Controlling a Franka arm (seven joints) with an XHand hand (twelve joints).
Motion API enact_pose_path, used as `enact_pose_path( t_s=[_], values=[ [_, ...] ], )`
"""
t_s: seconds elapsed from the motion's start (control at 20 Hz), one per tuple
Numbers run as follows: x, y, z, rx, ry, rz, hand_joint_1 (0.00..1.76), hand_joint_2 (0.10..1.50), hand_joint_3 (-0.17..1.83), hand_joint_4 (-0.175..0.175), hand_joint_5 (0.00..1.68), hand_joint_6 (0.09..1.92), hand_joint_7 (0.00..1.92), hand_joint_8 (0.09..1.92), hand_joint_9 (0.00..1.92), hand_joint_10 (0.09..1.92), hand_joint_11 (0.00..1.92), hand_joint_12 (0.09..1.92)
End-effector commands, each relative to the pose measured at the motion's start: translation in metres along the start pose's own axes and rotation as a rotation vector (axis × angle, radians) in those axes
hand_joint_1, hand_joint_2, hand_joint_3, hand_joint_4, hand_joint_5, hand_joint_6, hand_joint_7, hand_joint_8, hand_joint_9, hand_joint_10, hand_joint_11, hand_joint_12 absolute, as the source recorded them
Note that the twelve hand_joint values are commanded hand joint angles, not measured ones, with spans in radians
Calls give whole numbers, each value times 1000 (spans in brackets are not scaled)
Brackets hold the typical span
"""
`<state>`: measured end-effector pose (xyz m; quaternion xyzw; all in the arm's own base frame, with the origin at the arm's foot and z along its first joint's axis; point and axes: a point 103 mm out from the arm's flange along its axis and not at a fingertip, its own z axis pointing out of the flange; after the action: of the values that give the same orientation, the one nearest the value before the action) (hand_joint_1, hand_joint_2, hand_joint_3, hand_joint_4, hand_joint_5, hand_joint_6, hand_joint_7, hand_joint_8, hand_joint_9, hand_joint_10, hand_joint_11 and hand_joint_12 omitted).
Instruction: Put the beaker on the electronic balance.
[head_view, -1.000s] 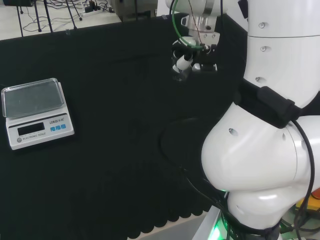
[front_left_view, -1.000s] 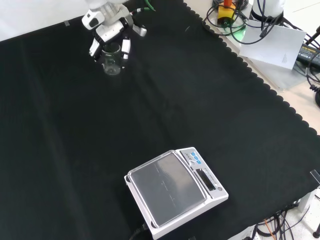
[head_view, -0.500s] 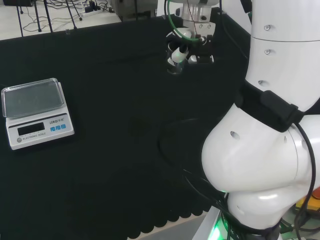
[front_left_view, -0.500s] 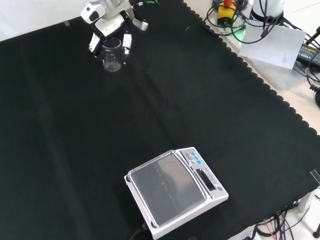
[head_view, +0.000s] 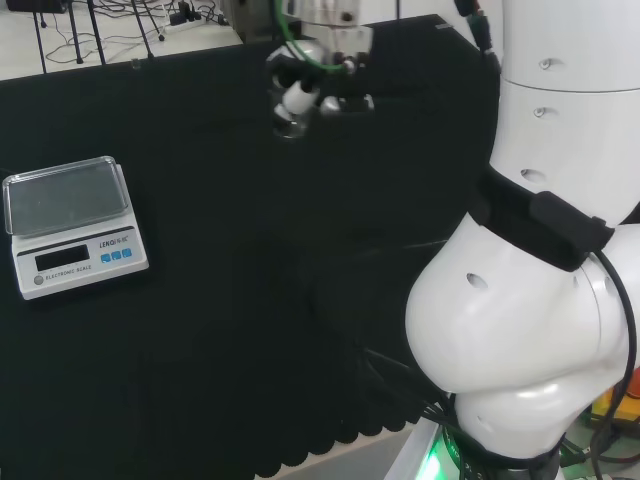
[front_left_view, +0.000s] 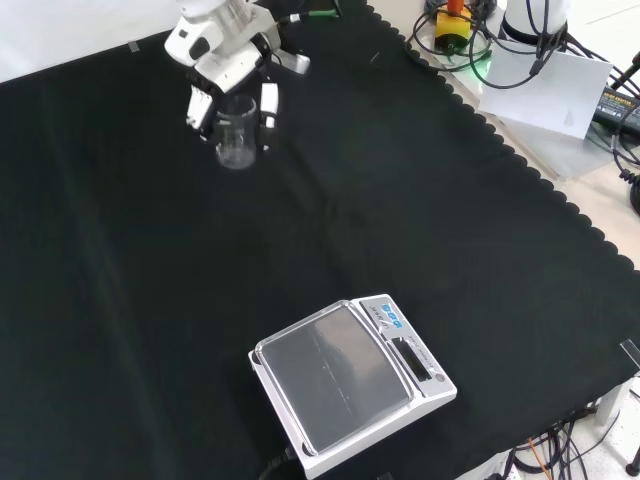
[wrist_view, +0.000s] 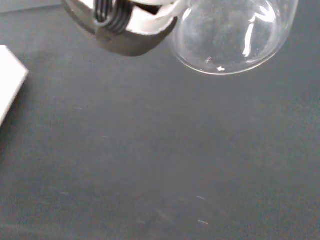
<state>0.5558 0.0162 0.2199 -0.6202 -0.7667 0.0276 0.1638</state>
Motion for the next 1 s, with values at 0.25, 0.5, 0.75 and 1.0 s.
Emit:
enact_pose_path(
  t_s=[0.25,0.5,0.75,1.0],
  values=[
    [189,56,16,75,-52,-252,1339,948,582,-93,721,1497,625,1576,938,1439,1124,1177],
    [222,79,35,120,-64,-284,1345,860,761,-95,733,1533,637,1614,957,1463,1118,1194],
    [254,99,58,164,-66,-331,1341,938,624,-125,706,1529,603,1597,920,1470,1110,1200],
    [283,118,78,199,-82,-367,1340,976,541,-123,707,1508,603,1577,917,1454,1109,1192]
  ],
)
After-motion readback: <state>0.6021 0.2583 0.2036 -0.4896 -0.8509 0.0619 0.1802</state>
